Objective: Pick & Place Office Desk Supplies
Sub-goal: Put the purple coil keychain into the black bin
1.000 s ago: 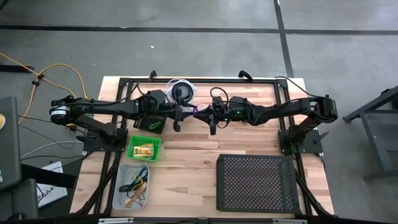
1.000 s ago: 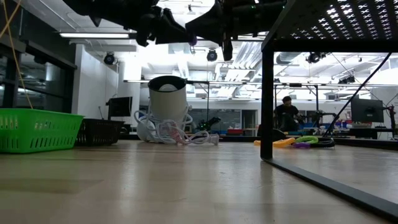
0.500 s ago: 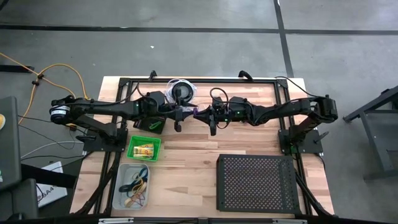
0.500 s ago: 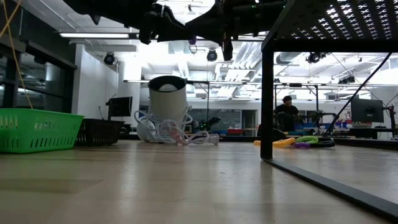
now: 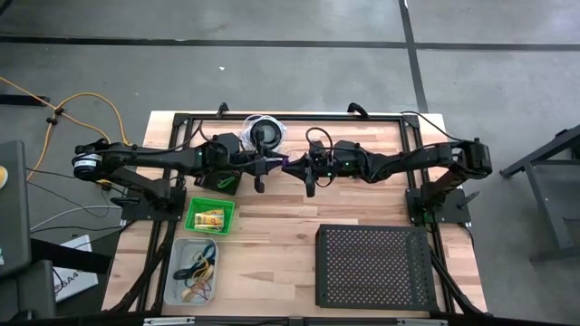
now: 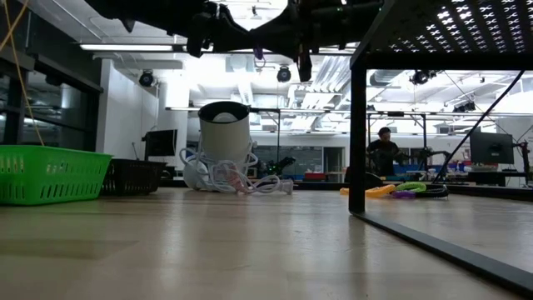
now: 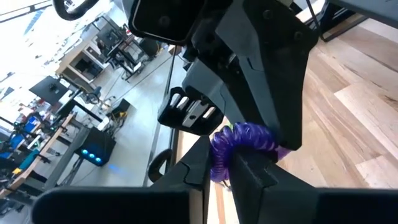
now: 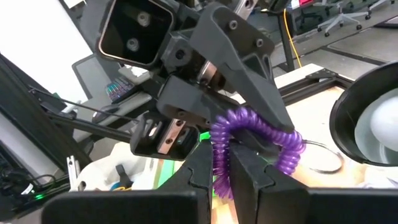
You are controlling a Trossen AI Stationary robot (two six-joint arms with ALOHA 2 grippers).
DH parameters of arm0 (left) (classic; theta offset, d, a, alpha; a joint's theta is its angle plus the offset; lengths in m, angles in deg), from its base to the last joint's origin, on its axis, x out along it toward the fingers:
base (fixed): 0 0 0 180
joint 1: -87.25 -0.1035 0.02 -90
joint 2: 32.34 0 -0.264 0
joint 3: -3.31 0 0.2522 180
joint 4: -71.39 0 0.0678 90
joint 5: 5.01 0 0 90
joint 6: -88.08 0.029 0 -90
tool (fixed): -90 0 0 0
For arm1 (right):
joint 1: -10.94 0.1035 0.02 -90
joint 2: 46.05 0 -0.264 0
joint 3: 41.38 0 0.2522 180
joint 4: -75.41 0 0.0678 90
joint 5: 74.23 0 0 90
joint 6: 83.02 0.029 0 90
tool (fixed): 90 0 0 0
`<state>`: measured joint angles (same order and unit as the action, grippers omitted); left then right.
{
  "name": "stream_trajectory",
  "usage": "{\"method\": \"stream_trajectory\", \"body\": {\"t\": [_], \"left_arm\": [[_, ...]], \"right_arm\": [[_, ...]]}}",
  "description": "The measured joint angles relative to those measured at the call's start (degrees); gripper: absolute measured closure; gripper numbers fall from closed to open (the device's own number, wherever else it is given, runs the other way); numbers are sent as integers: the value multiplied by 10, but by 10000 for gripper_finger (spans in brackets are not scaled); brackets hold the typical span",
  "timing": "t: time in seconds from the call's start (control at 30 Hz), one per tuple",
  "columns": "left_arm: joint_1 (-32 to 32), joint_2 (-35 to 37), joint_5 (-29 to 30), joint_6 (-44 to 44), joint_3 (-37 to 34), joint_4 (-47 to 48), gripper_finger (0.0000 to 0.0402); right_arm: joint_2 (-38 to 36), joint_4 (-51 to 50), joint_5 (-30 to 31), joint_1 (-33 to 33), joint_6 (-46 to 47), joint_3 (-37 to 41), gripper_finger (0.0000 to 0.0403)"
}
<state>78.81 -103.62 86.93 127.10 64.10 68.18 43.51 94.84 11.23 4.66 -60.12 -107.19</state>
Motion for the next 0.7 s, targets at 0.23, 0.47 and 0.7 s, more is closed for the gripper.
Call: {"method": "stream_trajectory", "body": {"t": [0.23, 0.47, 0.7], "left_arm": [[0, 0, 0, 0, 0, 0, 371], [0, 0, 0, 0, 0, 2, 372], [0, 0, 1, 0, 0, 2, 373]], "right_arm": [[0, 0, 0, 0, 0, 0, 378], [0, 0, 1, 0, -1, 0, 367], [0, 0, 1, 0, -1, 0, 325]]}}
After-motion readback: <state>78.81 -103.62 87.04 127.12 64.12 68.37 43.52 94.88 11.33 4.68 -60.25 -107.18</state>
